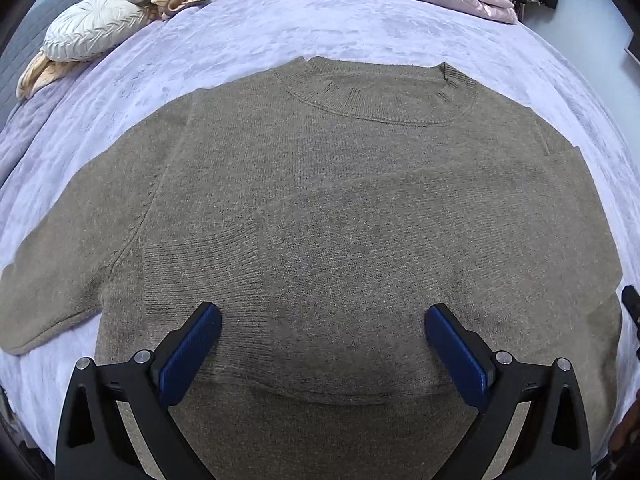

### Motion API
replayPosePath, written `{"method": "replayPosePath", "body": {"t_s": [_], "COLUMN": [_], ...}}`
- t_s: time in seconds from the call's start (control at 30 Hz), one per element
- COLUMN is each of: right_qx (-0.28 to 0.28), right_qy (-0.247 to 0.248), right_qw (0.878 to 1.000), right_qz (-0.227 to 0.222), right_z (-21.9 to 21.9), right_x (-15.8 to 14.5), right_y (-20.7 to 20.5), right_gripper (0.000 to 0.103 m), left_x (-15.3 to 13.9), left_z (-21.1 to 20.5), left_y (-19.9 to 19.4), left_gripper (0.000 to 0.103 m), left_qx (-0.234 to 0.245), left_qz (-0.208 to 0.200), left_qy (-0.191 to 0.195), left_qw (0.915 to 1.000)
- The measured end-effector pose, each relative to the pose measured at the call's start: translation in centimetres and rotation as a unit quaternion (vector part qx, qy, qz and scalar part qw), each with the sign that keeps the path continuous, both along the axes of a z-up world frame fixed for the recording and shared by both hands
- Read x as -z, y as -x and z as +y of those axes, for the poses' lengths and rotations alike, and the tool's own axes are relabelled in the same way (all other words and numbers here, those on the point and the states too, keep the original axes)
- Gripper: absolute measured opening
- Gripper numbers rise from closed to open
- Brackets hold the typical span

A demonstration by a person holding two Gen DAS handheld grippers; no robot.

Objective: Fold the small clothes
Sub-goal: 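Open the right tool, release the sleeve and move the tool back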

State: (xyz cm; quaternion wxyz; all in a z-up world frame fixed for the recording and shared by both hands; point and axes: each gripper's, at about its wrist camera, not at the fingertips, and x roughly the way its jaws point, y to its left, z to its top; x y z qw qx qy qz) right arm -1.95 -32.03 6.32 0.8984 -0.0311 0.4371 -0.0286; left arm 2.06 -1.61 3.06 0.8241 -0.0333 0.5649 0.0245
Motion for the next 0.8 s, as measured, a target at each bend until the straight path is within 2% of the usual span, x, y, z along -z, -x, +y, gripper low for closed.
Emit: {"method": "replayPosePath", "body": {"t_s": [0.27, 0.33, 0.37, 0.43, 0.47, 0.5, 0.53, 0.57, 0.67, 0.73, 0.8], "right_qx": [-0.035, -0.004, 0.020, 0.060, 0.071, 0.086, 0.110, 0.111, 0.118, 0.096, 0.046], "right_qy": [0.018, 0.039, 0.036, -0.024, -0.038, -0.018, 0.030, 0.035, -0.026, -0.029, -0.046], "right_qw": [0.999, 0.999, 0.999, 0.998, 0.996, 0.996, 0.993, 0.993, 0.993, 0.994, 0.996], "right_qz": [0.001, -0.009, 0.001, 0.026, 0.029, 0.028, 0.028, 0.025, -0.003, -0.037, -0.056], "right_z": [2.1, 1.6, 0.7, -1.7, -2.2, -2.2, -2.2, -2.5, -4.4, -3.7, -1.6], "right_x": [1.7, 1.7, 1.9, 2.7, 2.9, 3.0, 3.0, 2.7, 0.4, -1.9, -3.5], "right_y": [-1.5, -1.8, -2.0, -2.0, -1.6, -1.1, -0.7, -0.2, 1.6, 2.1, 1.9], "right_gripper": [0.078, 0.078, 0.078, 0.078, 0.078, 0.077, 0.077, 0.077, 0.077, 0.078, 0.078], "left_x": [0.5, 0.7, 0.8, 1.0, 1.1, 1.2, 1.3, 1.2, 1.2, 0.6, 0.2], "left_z": [1.4, 1.4, 1.3, 1.3, 1.4, 1.5, 1.5, 1.4, 1.6, 1.6, 1.4], "left_y": [0.3, 0.3, 0.3, 0.1, 0.1, 0.0, 0.0, 0.0, -0.3, 0.2, 0.7], "left_gripper": [0.103, 0.103, 0.103, 0.103, 0.103, 0.103, 0.103, 0.103, 0.103, 0.103, 0.103], "left_qx": [-0.009, -0.002, 0.002, 0.002, 0.000, 0.001, 0.002, 0.003, -0.002, -0.009, -0.011], "left_qz": [0.004, 0.002, 0.003, 0.002, 0.002, 0.003, 0.003, 0.003, 0.003, 0.000, -0.007], "left_qy": [0.010, 0.005, 0.002, 0.003, 0.001, 0.003, 0.004, 0.004, -0.002, 0.001, 0.003], "left_qw": [0.9999, 1.0000, 1.0000, 1.0000, 1.0000, 1.0000, 1.0000, 1.0000, 1.0000, 1.0000, 0.9999]}}
